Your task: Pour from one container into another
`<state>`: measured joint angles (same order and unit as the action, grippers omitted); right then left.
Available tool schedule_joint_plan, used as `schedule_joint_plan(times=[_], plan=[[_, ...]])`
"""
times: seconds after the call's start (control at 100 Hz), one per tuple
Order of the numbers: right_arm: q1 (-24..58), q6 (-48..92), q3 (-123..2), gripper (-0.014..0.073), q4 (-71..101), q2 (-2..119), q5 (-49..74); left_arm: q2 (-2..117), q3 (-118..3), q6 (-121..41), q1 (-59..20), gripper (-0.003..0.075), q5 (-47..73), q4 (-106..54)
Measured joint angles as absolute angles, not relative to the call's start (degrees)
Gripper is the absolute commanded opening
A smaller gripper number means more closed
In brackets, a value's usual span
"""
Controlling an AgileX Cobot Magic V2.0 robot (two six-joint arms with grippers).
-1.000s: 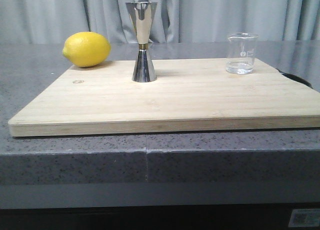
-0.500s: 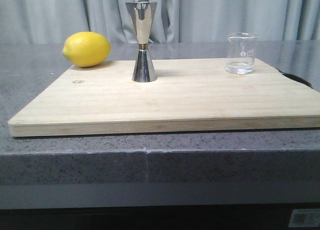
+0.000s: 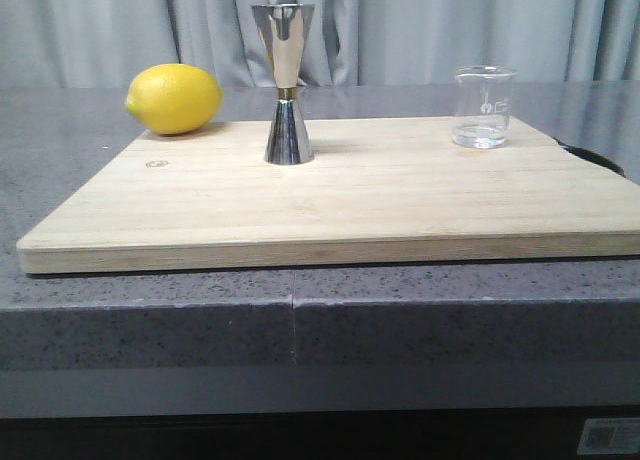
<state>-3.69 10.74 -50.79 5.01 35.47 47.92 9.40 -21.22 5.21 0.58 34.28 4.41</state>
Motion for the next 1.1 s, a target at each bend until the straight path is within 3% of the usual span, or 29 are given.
schedule_joint_plan(times=[0.57, 1.1], plan=[[-3.69, 10.74, -50.79, -0.0071, 5.01, 35.47, 47.92, -0.32, 0.1, 5.21, 0.58, -0.0018, 11.57, 2.75], [-3.69, 10.74, -50.79, -0.0071, 5.01, 35.47, 47.89, -0.32, 0.25, 4.54, -0.03, -0.0018, 6.52, 2.31]])
